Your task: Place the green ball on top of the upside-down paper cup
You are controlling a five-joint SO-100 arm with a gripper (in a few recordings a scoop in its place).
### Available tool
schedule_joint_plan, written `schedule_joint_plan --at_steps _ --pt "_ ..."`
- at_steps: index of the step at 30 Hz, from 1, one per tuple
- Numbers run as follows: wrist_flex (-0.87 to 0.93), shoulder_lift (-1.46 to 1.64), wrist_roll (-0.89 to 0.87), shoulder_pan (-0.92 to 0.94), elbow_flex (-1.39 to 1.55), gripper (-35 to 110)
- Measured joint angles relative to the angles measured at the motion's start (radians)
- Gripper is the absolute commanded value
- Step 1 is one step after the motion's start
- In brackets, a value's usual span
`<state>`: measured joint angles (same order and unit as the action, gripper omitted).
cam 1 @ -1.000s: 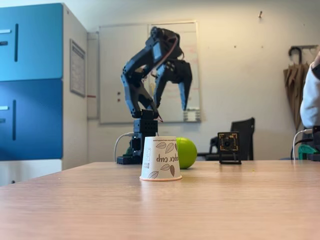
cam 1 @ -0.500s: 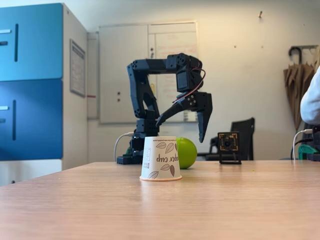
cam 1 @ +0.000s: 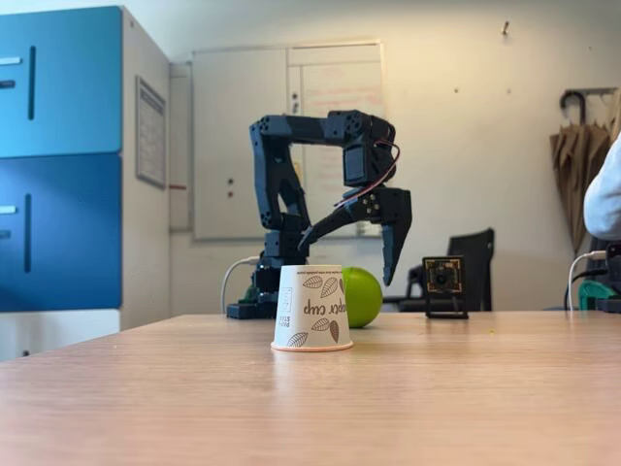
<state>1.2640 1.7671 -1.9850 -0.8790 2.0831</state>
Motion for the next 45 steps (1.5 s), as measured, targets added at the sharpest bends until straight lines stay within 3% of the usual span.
schedule_joint_plan --at_steps 9,28,45 --pt "-0.123 -0.002 0.000 -0.003 0.098 53" --pt "-0.176 0.034 0.000 0.028 0.161 29" --pt "-0.132 0.156 0.000 0.078 0.178 28"
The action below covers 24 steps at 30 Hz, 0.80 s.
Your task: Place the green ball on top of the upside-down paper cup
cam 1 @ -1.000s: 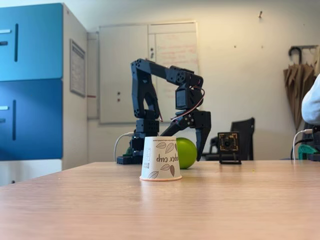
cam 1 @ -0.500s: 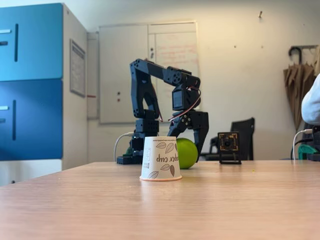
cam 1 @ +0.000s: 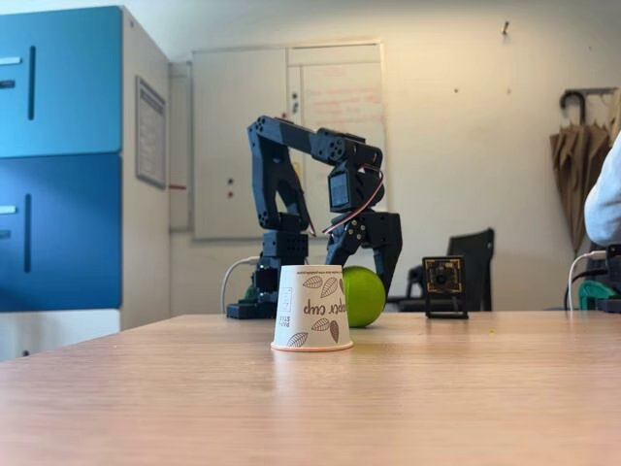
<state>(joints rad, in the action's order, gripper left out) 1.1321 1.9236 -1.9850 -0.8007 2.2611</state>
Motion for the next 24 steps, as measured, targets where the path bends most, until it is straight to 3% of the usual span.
schedule_joint_plan --at_steps 6,17,24 --pt "0.091 0.080 0.002 0.049 -0.117 28" --pt "0.097 0.133 0.032 0.179 -0.388 28" --pt "-0.018 0.086 0.035 0.288 -0.497 28"
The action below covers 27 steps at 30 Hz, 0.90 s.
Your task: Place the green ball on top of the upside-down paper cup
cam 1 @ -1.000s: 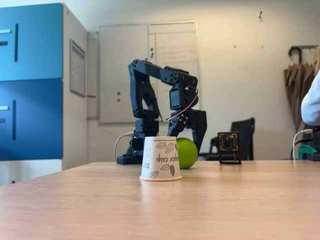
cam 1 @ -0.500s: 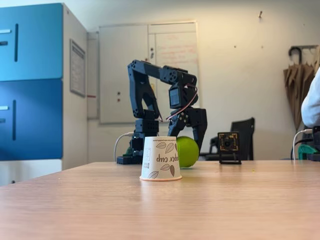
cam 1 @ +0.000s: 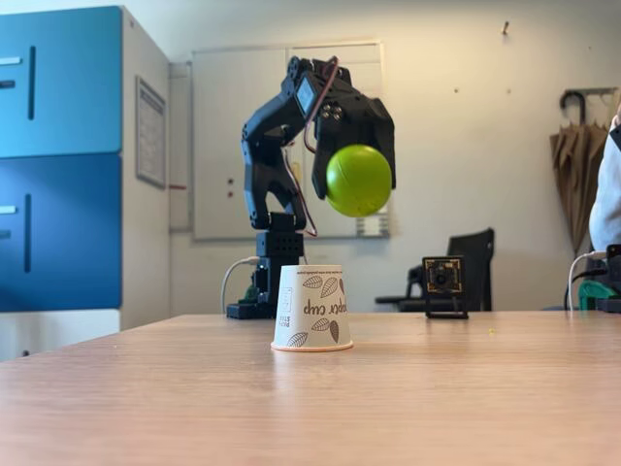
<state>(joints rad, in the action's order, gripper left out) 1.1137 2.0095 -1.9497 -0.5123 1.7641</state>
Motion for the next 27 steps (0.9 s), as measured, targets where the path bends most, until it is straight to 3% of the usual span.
schedule_joint_plan --at_steps 10,27 --pt "-0.006 -0.175 0.000 0.150 -0.227 25" --pt "-0.012 -0.374 0.000 0.190 -0.224 26"
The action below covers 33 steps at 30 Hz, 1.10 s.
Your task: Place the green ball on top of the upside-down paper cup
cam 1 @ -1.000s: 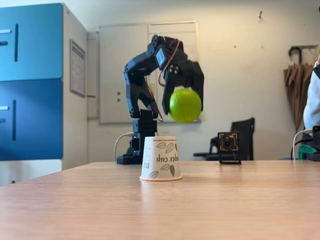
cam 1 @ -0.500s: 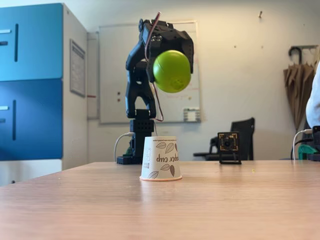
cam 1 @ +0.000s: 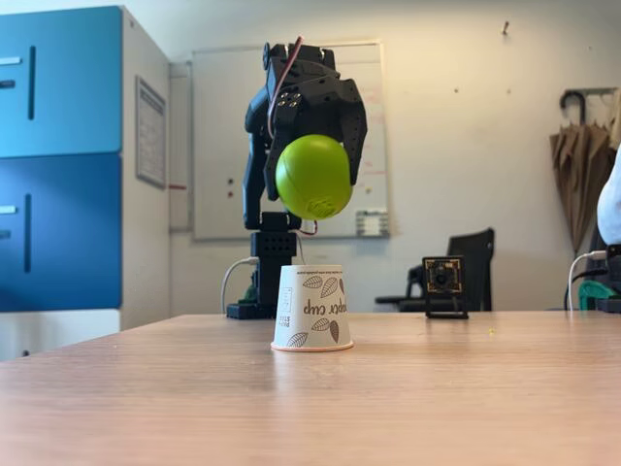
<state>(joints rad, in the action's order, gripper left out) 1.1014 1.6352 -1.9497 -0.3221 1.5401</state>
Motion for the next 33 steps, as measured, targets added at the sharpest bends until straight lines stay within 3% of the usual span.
schedule_joint_plan --at_steps 17,33 --pt "-0.009 -0.032 -0.003 -0.011 0.104 31" --pt "-0.031 -0.049 -0.017 -0.023 0.104 53"
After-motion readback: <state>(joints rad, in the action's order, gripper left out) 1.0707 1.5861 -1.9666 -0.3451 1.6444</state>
